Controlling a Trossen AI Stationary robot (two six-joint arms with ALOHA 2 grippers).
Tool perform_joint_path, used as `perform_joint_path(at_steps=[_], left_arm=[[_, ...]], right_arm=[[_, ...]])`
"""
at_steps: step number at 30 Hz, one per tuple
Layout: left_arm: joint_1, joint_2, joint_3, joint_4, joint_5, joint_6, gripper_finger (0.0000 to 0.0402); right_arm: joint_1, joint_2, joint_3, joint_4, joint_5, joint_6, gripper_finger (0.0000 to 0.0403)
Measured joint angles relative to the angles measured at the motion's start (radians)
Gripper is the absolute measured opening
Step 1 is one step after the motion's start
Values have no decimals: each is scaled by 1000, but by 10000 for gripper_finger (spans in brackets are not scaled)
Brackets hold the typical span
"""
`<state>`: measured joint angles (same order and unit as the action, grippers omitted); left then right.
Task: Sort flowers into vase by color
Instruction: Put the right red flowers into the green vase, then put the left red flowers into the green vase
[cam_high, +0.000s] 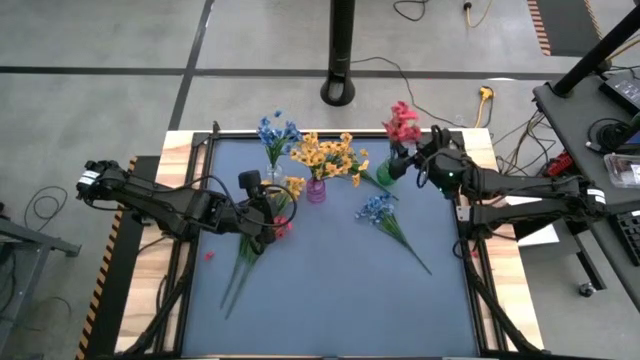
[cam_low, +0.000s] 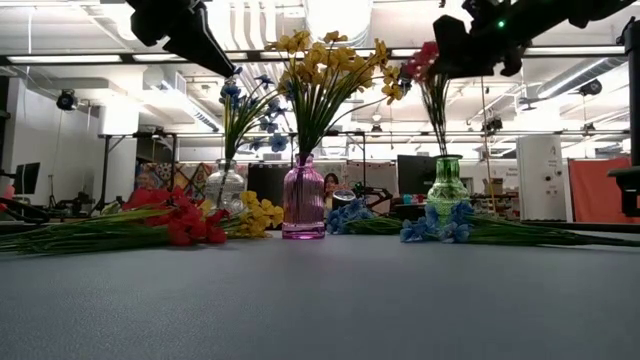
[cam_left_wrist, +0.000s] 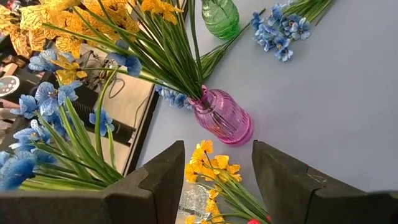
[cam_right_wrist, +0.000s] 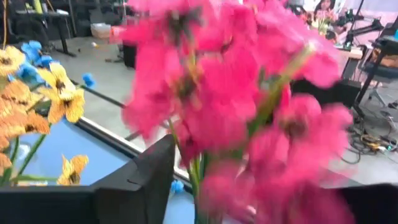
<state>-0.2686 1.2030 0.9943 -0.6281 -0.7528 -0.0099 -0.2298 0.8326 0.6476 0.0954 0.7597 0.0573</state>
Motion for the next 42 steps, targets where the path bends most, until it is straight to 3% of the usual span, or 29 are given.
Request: perform_joint_path(at_steps=[10,18,24,29,35,42], left_arm=[[-1,0,0,-1,1,-110,171],[-2,0,9,-191,49,-464,171],[-4,5,9,-345,284,-772,171],[-6,5,7,-423,494,-896,171],[-5,5,6,-498,594,-964,171],[-48,28,3,-503,641,-1129,173]], right_arm=[[5,0,60,-210,-1,76,273],[39,0,104,-417,-4,191,299],[62,0,106,-532,-7,273,294],[82,0,106,-569,-26,295,288],[89,0,106,-567,-62,292,286],[89,0,106,-567,-62,286,289]])
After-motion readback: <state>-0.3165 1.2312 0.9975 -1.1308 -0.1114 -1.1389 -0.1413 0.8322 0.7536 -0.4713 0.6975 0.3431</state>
